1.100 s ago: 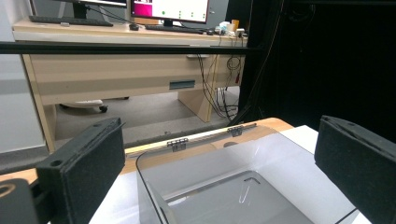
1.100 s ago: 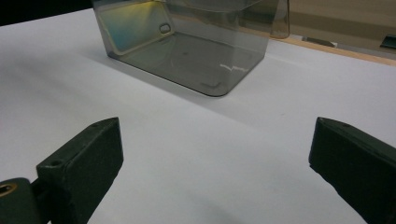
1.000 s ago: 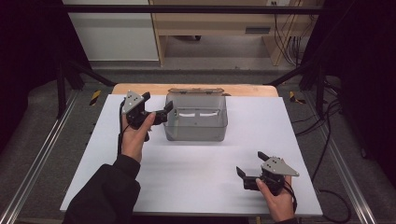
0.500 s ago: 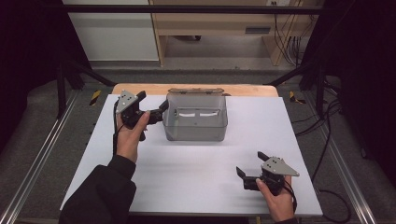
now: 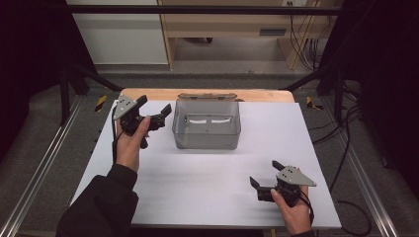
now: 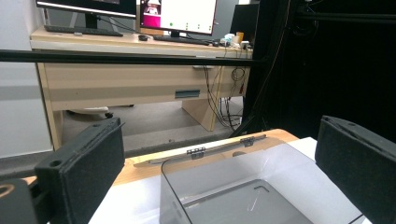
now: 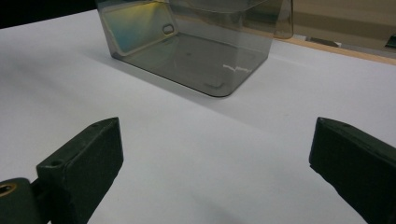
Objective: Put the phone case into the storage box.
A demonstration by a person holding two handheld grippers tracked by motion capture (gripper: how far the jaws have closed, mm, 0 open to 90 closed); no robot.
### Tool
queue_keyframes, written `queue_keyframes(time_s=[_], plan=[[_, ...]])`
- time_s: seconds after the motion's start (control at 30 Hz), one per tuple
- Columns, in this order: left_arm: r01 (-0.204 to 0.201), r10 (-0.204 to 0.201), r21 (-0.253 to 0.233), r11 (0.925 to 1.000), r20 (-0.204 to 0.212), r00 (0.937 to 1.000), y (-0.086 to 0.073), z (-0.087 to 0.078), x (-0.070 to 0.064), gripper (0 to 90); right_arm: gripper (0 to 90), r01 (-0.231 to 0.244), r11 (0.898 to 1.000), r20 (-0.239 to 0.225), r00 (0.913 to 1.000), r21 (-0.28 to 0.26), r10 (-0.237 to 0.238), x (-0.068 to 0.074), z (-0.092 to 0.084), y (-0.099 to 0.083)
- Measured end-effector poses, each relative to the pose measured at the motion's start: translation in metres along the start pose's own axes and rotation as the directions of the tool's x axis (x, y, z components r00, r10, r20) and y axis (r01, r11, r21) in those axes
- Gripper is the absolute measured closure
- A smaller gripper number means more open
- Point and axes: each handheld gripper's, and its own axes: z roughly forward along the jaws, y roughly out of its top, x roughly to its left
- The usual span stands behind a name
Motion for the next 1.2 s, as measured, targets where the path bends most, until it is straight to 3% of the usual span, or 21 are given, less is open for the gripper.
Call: queue_keyframes(time_s=[0.53, 1.2], plan=[[0.004, -0.005, -0.02, 0.9998, -0.025, 0.9997, 0.008, -0.015, 0.017, 1.3, 3.3, 0.004, 1.0, 0.0, 1.0, 0.0, -0.004, 0.0, 0.0, 0.0], [-0.006, 0.005, -0.029, 0.9996, -0.033, 0.9994, 0.015, -0.031, 0.028, 1.3, 3.2, 0.005, 1.0, 0.003, 1.0, 0.002, -0.005, 0.0, 0.0, 0.0]])
